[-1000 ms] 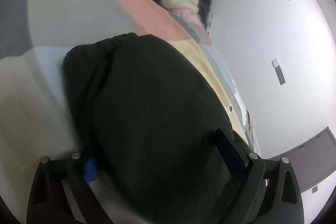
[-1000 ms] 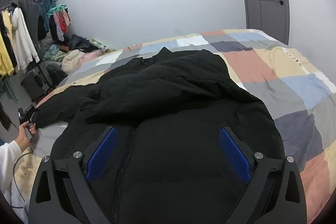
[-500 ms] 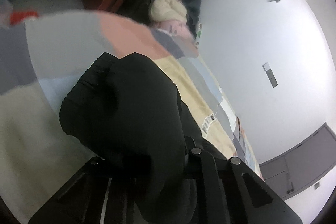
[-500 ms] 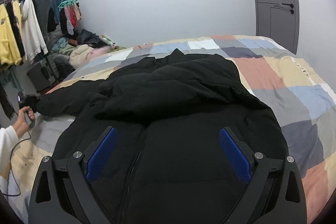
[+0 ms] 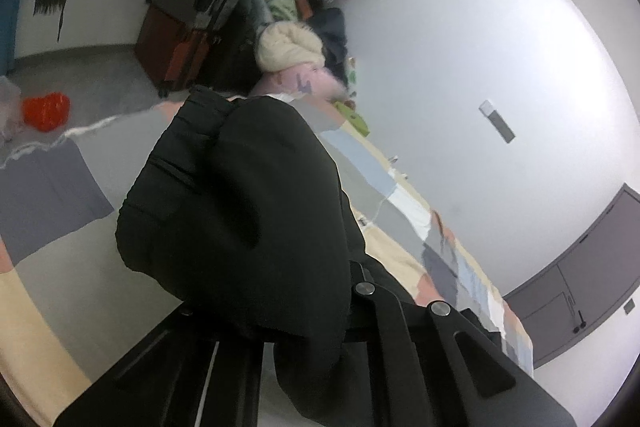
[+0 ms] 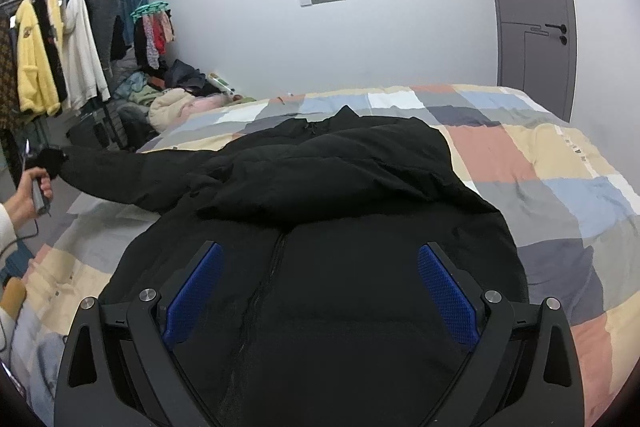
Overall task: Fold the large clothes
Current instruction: 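Lift the gripped sleeve and fold it across the jacket body with the left tool, then open the left tool to release the sleeve and withdraw it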
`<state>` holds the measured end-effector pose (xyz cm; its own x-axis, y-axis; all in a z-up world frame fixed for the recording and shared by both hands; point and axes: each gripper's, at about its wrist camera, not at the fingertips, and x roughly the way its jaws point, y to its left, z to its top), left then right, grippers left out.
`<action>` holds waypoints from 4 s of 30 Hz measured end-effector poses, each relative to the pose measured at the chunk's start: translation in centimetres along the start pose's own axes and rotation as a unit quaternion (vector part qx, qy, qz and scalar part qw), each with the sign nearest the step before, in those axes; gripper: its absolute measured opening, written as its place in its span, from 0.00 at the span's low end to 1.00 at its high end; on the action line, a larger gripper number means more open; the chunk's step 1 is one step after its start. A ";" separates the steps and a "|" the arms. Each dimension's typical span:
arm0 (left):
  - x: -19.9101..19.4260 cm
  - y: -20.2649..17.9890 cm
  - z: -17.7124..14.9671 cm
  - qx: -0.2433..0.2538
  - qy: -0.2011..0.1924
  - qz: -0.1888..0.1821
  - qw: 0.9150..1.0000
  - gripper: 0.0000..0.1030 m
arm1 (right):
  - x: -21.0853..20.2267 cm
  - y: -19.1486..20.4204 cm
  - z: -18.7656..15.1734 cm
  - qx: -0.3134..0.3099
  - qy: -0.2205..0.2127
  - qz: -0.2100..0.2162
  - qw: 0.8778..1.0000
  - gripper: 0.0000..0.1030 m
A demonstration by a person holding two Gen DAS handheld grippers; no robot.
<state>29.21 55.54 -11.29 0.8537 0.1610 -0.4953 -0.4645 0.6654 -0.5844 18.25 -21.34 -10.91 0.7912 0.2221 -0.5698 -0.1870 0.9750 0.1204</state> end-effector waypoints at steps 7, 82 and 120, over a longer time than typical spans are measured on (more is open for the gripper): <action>-4.6 -4.8 -0.4 0.025 -0.007 0.002 1.000 0.06 | -1.4 -1.2 -0.3 -0.003 -0.015 0.000 1.000 0.95; 7.2 -52.2 -51.4 0.394 0.179 -0.087 0.897 0.09 | 0.2 -13.3 -1.4 0.084 -0.024 0.038 0.995 0.98; 3.1 -38.1 -30.5 0.346 0.093 -0.057 0.932 0.99 | 17.1 -2.1 12.4 -0.050 -0.016 0.064 0.997 0.66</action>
<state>42.40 8.43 -10.19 0.8024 -0.0266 -0.5962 -0.0544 0.9916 -0.1174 39.41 -19.43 -10.82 0.7749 0.3455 -0.5292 -0.3431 0.9332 0.1067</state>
